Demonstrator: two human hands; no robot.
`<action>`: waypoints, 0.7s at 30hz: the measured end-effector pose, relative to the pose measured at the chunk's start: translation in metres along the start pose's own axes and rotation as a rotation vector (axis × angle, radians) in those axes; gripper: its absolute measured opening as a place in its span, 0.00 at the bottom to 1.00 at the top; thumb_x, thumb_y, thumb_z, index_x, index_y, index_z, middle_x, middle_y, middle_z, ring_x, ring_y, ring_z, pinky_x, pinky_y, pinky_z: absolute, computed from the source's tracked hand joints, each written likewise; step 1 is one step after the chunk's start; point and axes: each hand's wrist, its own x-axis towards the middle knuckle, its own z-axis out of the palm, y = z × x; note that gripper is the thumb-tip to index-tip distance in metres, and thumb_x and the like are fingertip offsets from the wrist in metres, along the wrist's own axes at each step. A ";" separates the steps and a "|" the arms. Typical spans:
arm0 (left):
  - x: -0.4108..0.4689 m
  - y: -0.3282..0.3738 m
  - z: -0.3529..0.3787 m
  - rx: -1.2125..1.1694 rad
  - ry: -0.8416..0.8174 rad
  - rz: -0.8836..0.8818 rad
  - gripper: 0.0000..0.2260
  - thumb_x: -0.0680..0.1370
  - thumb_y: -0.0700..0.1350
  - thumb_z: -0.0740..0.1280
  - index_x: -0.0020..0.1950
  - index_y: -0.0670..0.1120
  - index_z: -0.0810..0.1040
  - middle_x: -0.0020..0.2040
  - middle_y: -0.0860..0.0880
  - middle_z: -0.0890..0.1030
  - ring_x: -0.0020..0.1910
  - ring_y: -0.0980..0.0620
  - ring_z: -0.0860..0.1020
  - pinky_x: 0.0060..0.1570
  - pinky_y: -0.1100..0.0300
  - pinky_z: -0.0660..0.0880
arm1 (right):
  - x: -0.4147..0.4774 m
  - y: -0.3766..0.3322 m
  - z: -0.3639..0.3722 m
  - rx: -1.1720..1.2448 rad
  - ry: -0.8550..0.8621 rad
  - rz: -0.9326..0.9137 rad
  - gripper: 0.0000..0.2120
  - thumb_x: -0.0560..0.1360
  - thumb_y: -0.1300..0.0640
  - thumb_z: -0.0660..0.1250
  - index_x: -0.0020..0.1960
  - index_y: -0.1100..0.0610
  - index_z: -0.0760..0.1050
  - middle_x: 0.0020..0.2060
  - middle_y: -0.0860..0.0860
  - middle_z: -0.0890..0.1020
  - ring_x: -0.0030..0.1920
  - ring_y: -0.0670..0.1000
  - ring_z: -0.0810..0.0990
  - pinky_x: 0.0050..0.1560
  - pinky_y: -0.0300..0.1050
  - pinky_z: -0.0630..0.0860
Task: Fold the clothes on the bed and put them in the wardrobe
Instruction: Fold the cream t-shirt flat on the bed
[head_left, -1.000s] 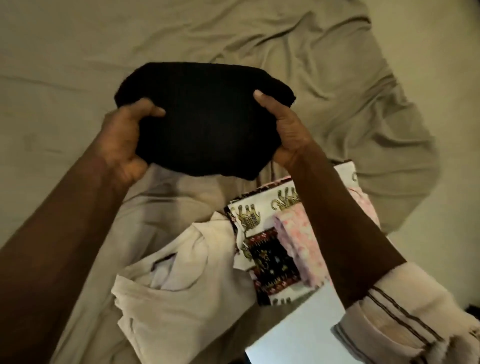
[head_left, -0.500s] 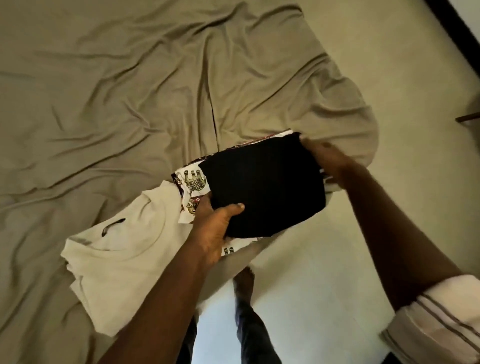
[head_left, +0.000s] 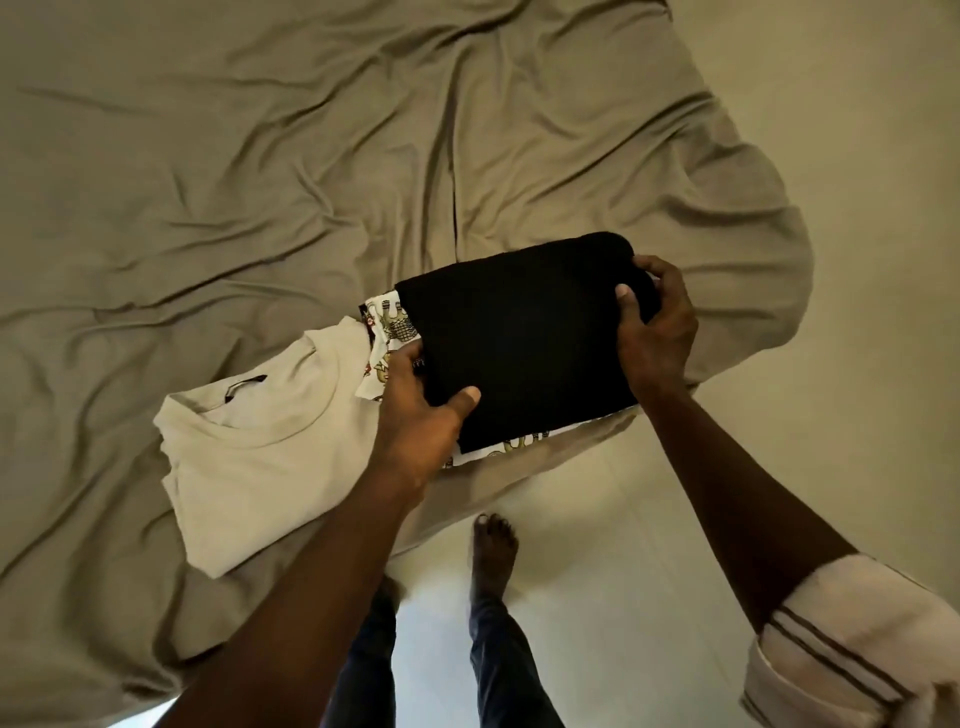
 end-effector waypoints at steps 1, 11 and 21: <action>-0.001 -0.002 0.001 0.021 0.007 0.002 0.31 0.77 0.38 0.75 0.75 0.54 0.67 0.67 0.54 0.78 0.64 0.52 0.78 0.65 0.45 0.78 | 0.002 0.002 0.001 -0.057 -0.064 0.016 0.15 0.81 0.58 0.67 0.67 0.54 0.77 0.61 0.47 0.81 0.62 0.44 0.78 0.66 0.40 0.74; -0.047 -0.003 -0.114 0.329 0.261 0.279 0.27 0.77 0.55 0.74 0.74 0.56 0.70 0.70 0.58 0.75 0.69 0.59 0.73 0.66 0.53 0.73 | -0.076 -0.088 0.024 -0.292 -0.120 -0.328 0.18 0.81 0.51 0.65 0.68 0.57 0.74 0.63 0.57 0.75 0.65 0.56 0.74 0.68 0.53 0.68; -0.067 -0.047 -0.438 0.535 0.842 0.218 0.27 0.78 0.59 0.66 0.73 0.48 0.71 0.70 0.47 0.73 0.70 0.49 0.73 0.68 0.54 0.72 | -0.216 -0.289 0.251 -0.217 -0.990 -0.371 0.13 0.77 0.57 0.69 0.59 0.45 0.77 0.57 0.46 0.80 0.54 0.50 0.81 0.62 0.54 0.77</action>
